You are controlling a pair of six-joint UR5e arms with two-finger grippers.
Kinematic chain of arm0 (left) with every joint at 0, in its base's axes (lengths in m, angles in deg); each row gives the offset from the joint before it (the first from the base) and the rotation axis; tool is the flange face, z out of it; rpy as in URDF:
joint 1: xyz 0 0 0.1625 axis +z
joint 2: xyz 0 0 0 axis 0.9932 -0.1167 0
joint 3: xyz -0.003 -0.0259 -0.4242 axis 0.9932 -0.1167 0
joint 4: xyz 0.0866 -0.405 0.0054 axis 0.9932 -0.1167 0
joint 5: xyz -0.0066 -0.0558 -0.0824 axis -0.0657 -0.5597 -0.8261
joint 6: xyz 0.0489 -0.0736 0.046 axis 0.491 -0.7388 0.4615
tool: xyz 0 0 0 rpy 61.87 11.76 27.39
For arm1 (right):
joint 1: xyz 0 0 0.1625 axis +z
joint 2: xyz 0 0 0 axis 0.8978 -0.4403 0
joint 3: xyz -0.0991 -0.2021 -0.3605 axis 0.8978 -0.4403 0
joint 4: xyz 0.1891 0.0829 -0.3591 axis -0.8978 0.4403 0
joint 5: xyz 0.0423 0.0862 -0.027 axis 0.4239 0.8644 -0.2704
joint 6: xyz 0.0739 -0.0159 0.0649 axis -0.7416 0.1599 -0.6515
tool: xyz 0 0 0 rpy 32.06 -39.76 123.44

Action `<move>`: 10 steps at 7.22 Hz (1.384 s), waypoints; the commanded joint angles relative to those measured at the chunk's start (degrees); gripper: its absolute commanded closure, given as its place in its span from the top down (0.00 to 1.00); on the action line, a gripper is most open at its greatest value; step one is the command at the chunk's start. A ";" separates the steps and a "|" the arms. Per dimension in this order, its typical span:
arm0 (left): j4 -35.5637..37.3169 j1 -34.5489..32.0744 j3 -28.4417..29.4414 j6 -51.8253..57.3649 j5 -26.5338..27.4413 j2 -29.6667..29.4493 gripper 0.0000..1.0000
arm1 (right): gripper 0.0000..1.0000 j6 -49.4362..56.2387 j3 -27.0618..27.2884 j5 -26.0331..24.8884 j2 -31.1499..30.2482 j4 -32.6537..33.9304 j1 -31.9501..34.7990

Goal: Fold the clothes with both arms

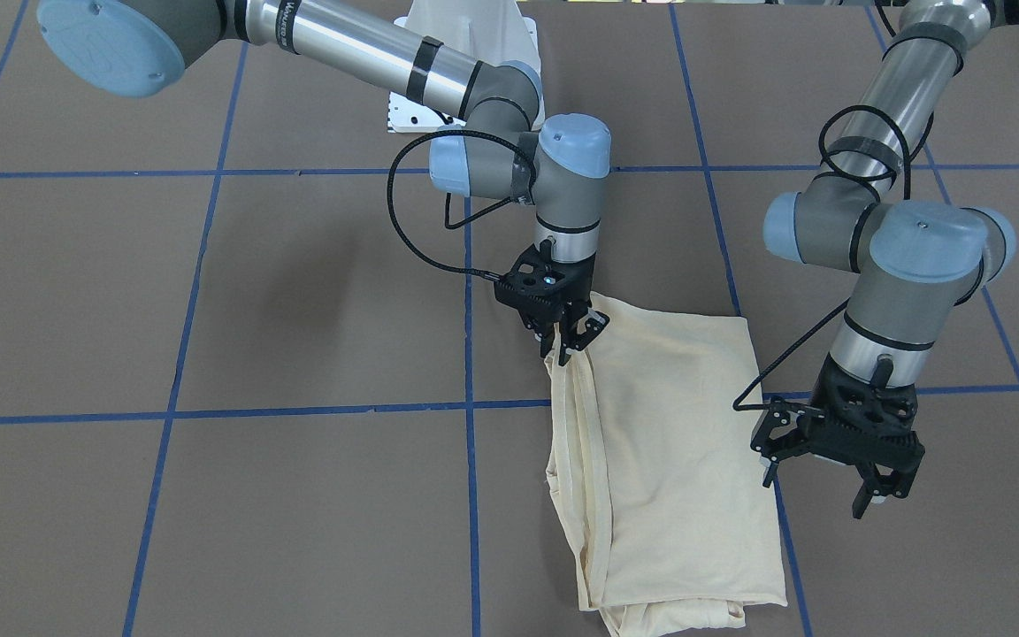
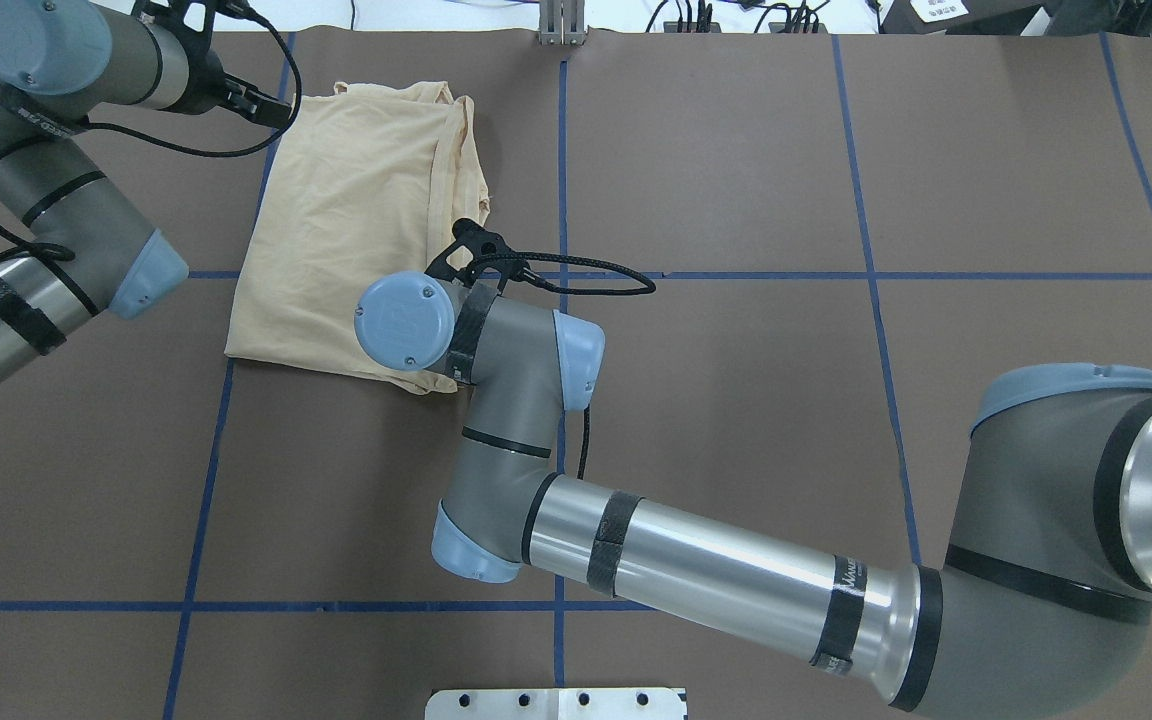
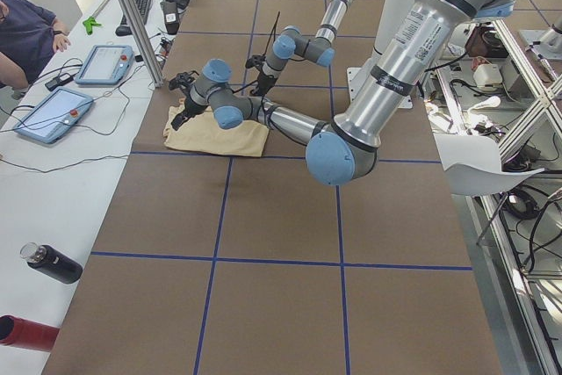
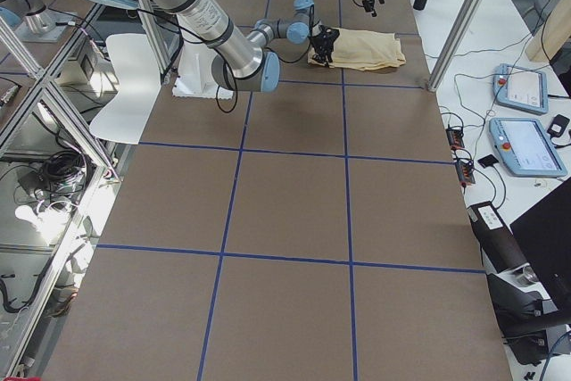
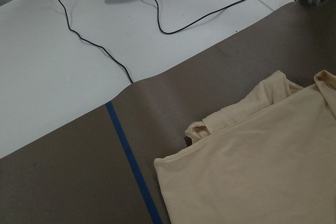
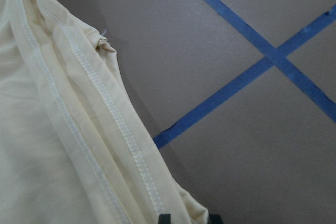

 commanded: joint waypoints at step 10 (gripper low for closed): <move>0.28 0.61 -2.92 -0.09 -0.97 1.50 1.00 | 0.00 -1.15 52.81 -5.55 -42.20 6.80 -9.64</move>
